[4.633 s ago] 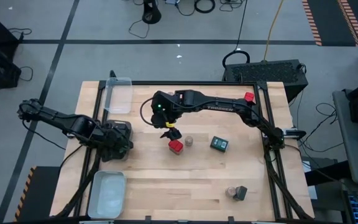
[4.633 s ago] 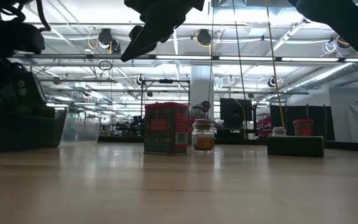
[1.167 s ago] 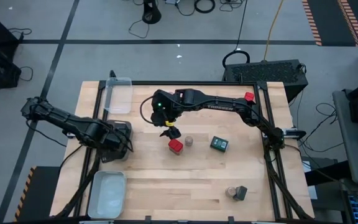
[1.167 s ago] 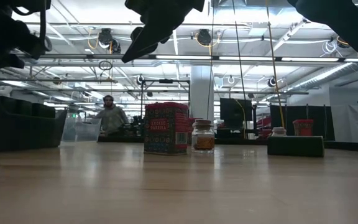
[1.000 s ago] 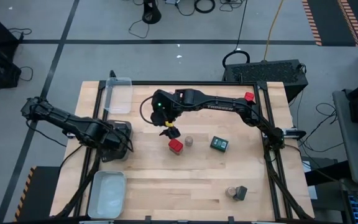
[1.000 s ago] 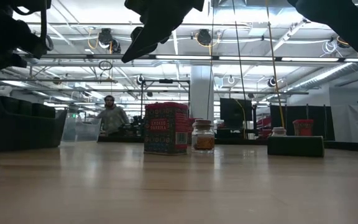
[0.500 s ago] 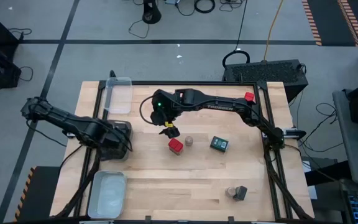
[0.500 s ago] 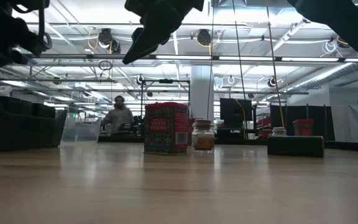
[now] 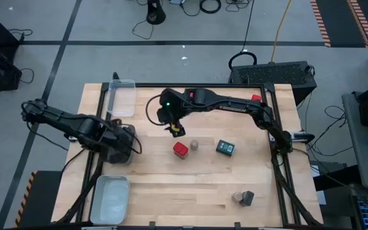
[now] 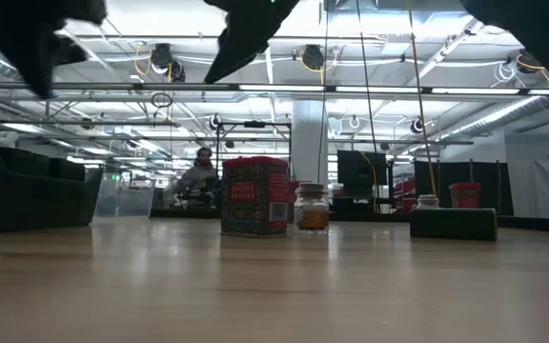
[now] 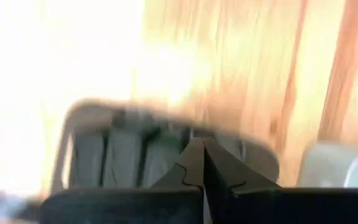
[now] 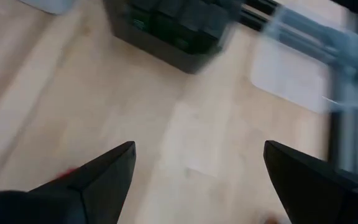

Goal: Sort spices by type
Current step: Put the black seasoning can into the black bin

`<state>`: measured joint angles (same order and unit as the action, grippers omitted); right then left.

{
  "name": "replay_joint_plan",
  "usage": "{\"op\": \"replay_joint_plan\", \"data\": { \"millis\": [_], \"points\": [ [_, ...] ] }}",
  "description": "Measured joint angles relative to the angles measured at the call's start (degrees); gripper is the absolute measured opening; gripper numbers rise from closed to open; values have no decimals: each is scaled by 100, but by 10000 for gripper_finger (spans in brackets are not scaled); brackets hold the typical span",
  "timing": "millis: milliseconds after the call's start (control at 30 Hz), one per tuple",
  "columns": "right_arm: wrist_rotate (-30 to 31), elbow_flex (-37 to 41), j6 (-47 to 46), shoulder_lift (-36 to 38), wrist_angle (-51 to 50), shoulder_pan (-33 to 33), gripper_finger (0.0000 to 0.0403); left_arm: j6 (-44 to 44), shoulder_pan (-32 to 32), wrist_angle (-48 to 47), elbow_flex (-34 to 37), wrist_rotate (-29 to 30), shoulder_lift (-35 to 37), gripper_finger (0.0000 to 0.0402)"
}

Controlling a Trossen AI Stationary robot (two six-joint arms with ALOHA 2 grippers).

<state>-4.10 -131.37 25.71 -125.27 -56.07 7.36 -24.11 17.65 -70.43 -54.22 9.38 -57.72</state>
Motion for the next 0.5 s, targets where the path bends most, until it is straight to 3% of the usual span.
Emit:
{"op": "replay_joint_plan", "data": {
  "millis": [200,500],
  "points": [
    [406,-2,-620,364,-650,3,337,948,0,1190,0,513,154,2],
    [383,-4,-1790,603,-2534,-24,337,2388,0,2937,321,554,844,2]
  ]
}}
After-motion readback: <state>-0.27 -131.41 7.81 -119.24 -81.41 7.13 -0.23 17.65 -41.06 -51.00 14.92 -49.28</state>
